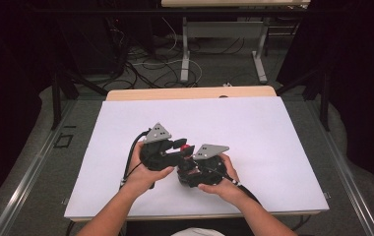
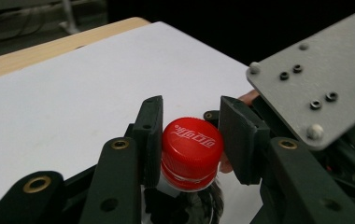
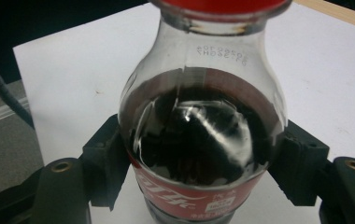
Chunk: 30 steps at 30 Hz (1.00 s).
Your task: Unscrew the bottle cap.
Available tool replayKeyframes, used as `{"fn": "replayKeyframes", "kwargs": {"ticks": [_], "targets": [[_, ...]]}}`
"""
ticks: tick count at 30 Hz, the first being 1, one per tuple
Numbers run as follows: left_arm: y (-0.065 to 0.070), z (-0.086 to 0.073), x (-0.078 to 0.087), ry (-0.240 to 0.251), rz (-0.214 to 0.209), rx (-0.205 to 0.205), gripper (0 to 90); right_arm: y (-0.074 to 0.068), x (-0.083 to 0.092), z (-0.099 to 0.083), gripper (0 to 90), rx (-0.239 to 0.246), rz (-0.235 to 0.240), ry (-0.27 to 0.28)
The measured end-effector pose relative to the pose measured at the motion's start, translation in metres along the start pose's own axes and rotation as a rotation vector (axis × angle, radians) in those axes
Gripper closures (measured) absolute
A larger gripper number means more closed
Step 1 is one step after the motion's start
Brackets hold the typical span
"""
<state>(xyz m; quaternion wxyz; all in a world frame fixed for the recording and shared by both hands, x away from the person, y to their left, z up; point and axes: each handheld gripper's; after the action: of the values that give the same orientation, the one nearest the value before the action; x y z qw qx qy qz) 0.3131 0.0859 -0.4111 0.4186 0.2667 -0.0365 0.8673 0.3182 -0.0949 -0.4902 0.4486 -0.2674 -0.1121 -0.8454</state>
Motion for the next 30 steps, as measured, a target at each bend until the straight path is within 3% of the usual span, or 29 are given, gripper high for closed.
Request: {"fn": "replayKeyframes", "kwargs": {"ticks": [1,3,5,6,8,13,17,20,23,26,28,30], "targets": [[0.003,0.000,0.000,0.002,0.018,0.025,61.3,0.000,0.000,0.000,29.4,0.000,0.000,0.000],[0.009,0.000,-0.001,0.007,0.055,0.022,61.4,0.000,0.000,0.000,29.4,-0.004,-0.003,0.000],[0.010,0.001,-0.001,-0.006,0.055,0.014,61.2,0.000,0.000,0.000,29.4,-0.002,-0.005,0.001],[0.010,0.002,-0.001,-0.002,0.044,0.010,59.8,0.000,0.001,0.000,29.3,0.002,0.001,-0.001],[0.005,0.003,0.001,-0.002,-0.025,-0.019,54.7,0.000,0.001,0.000,29.4,-0.002,-0.001,0.006],[-0.009,0.006,0.010,0.046,-0.098,-0.042,46.1,0.002,0.003,0.001,29.3,-0.006,0.009,0.012],[-0.022,0.008,0.013,0.006,-0.200,-0.073,43.9,0.002,0.004,0.001,29.3,-0.007,0.038,0.017],[-0.028,0.007,0.010,-0.022,-0.250,-0.087,46.0,0.001,0.004,0.002,29.3,0.005,0.056,0.014],[-0.033,0.005,0.006,-0.023,-0.278,-0.103,49.8,0.000,0.004,0.002,29.3,0.017,0.064,0.019],[-0.035,0.002,0.005,-0.013,-0.311,-0.093,56.6,-0.001,0.003,0.002,29.3,0.019,0.071,0.017],[-0.033,0.000,0.004,-0.013,-0.304,-0.089,59.8,-0.001,0.002,0.001,29.3,0.023,0.068,0.019],[-0.027,-0.001,0.002,0.003,-0.260,-0.101,60.6,-0.001,0.001,0.000,29.4,0.017,0.062,0.013]]}}
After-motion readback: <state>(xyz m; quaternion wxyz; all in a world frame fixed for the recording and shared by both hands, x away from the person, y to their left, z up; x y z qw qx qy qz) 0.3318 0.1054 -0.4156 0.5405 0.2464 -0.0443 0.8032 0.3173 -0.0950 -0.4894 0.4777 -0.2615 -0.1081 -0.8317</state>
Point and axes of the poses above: each handheld gripper's, and its own axes: x roughly backward along the jaws, z roughly out of its top, y roughly to its right, and after that the axes turned 1 degree about -y, right-handed
